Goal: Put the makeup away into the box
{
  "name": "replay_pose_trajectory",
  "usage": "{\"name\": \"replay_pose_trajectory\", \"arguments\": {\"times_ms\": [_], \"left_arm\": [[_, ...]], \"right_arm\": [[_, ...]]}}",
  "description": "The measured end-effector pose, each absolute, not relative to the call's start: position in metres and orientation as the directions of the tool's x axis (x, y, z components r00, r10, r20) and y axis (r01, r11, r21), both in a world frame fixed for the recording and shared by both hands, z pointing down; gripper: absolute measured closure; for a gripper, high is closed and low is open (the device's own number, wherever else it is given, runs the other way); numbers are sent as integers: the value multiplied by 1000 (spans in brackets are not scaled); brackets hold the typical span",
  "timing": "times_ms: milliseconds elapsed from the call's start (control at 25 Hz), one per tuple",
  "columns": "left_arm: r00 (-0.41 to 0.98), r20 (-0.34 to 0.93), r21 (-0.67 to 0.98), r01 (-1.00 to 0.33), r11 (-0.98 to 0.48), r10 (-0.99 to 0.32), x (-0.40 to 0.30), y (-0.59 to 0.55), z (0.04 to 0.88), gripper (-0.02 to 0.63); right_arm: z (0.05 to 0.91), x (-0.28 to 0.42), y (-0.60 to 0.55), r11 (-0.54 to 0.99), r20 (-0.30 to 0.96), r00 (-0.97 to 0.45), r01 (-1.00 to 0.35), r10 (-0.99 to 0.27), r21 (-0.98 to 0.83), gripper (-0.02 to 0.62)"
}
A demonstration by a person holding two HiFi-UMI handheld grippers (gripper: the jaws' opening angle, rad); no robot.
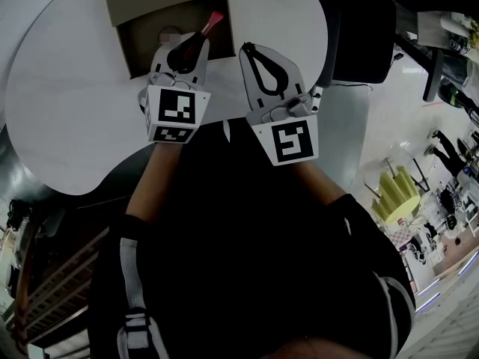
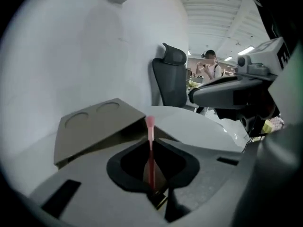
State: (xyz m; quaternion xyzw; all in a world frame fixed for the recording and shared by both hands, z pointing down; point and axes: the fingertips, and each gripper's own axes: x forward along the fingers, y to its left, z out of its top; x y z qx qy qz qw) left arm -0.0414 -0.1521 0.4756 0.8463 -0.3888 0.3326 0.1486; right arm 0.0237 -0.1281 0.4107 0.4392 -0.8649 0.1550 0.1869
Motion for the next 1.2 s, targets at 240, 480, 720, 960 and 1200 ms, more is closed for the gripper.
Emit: {"name": "replay_pose_trajectory", "arguments": {"times_ms": [240,480,720,960,1200], "left_arm": [[463,703,-6,-755,-655,-540,-44,-153,485,557],[453,724,3,-757,-653,-521,-46,-152,492,557],[445,734,5,-759,-651,-513,-47,-153,496,546],[451,719,8,-766,-643,-529,-47,-157,492,477],[454,674,-21,-776,-630,-582,-51,-150,463,479]], "right_arm": [[413,23,-130,564,470,-544,-818,-695,-112,572],[414,23,-131,560,474,-540,-821,-696,-113,572],[414,23,-131,556,476,-536,-823,-697,-113,572],[410,24,-132,556,469,-535,-824,-703,-107,572],[387,21,-127,561,422,-538,-824,-730,-81,572]]}}
